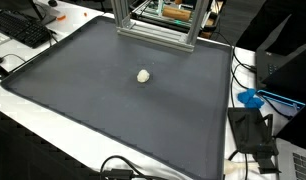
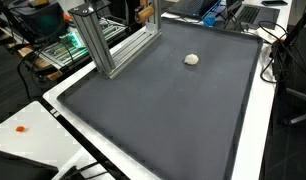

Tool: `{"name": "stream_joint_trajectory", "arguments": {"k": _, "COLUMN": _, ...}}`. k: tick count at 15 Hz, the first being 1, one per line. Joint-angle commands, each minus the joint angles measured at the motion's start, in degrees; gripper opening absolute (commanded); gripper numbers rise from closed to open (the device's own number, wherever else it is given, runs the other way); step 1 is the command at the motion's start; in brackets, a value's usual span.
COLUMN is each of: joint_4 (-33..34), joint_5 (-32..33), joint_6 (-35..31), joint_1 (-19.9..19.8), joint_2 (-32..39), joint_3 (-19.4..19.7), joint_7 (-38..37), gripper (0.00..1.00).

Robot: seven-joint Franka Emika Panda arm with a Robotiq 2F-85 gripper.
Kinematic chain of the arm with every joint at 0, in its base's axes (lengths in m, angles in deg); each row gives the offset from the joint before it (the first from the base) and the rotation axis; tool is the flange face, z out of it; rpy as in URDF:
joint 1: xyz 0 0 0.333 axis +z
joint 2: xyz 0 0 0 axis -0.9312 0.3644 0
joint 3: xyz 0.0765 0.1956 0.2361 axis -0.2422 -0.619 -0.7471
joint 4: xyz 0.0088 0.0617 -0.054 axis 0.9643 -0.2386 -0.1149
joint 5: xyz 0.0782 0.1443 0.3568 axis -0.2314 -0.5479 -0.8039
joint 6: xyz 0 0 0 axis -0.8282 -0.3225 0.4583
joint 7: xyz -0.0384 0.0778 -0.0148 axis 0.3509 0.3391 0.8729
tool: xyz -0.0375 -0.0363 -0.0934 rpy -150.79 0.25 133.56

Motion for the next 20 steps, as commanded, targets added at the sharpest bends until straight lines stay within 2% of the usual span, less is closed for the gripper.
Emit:
{"name": "stream_joint_trajectory", "arguments": {"k": 1, "joint_4": 3.3, "joint_5": 0.8, "joint_6": -0.3, "joint_1": -0.7, "joint_2": 2.5, "joint_3": 1.7, "joint_7": -0.6, "gripper": 0.34}}
{"name": "stream_joint_trajectory", "arguments": {"k": 5, "joint_4": 7.3, "joint_5": 0.7, "joint_6": -3.3, "joint_1": -2.0, "joint_2": 5.2, "joint_3": 3.2, "joint_7": -0.6, "gripper": 0.34}}
{"name": "stream_joint_trajectory", "arguments": {"k": 11, "joint_4": 10.7, "joint_5": 0.5, "joint_6": -12.6, "joint_1": -4.1, "joint_2": 11.0, "joint_3": 3.7, "joint_7": -3.9, "gripper": 0.34}}
{"name": "stream_joint_trajectory", "arguments": {"k": 12, "joint_4": 10.8, "joint_5": -0.1, "joint_6": -13.8, "joint_1": -3.7, "joint_2": 12.1, "joint_3": 4.6, "joint_7": -2.4, "gripper": 0.34}}
{"name": "stream_joint_trajectory", "arguments": {"k": 13, "joint_4": 9.6, "joint_5": 0.4, "joint_6": -11.9, "joint_1": -3.2, "joint_2": 10.0, "joint_3": 4.2, "joint_7": -2.5, "gripper": 0.59}}
{"name": "stream_joint_trajectory", "arguments": {"k": 20, "joint_4": 10.7, "joint_5": 0.4, "joint_6": -13.5, "joint_1": -3.3, "joint_2": 12.6, "joint_3": 4.7, "joint_7": -2.5, "gripper": 0.59}}
